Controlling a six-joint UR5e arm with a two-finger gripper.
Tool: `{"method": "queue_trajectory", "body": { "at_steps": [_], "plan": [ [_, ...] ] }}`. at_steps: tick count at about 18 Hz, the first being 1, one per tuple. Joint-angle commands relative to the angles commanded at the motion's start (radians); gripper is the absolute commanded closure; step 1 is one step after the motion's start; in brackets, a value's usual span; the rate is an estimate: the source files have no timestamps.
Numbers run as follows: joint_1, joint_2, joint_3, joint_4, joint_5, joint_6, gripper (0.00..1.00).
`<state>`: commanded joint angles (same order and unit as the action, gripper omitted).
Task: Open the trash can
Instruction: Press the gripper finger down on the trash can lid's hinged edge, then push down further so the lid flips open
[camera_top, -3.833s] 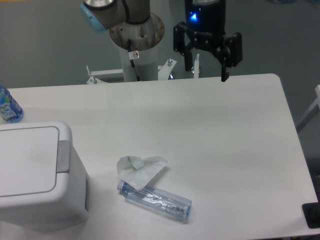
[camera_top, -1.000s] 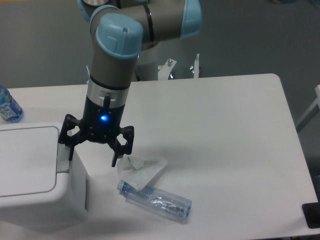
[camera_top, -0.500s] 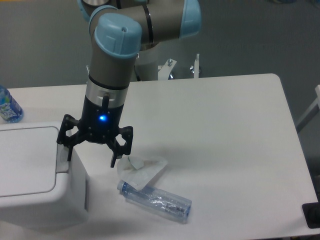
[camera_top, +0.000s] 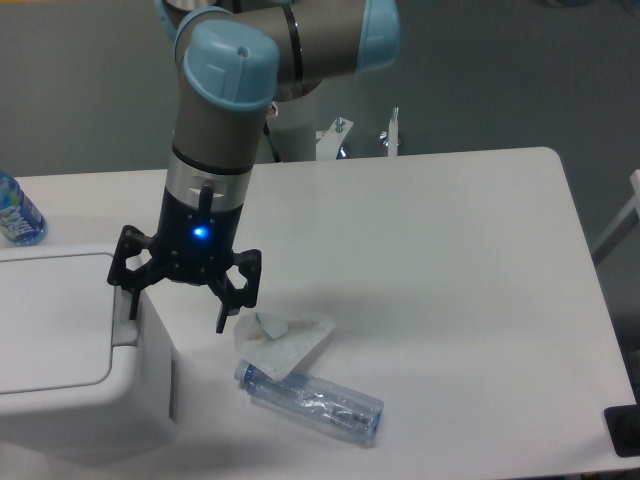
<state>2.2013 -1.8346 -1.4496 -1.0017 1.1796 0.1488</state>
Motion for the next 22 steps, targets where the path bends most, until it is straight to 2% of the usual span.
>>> {"method": "queue_trajectory", "body": {
  "at_steps": [22],
  "plan": [
    [0.0, -0.012, 0.005, 0.002, 0.005, 0.003, 0.0]
  ]
}}
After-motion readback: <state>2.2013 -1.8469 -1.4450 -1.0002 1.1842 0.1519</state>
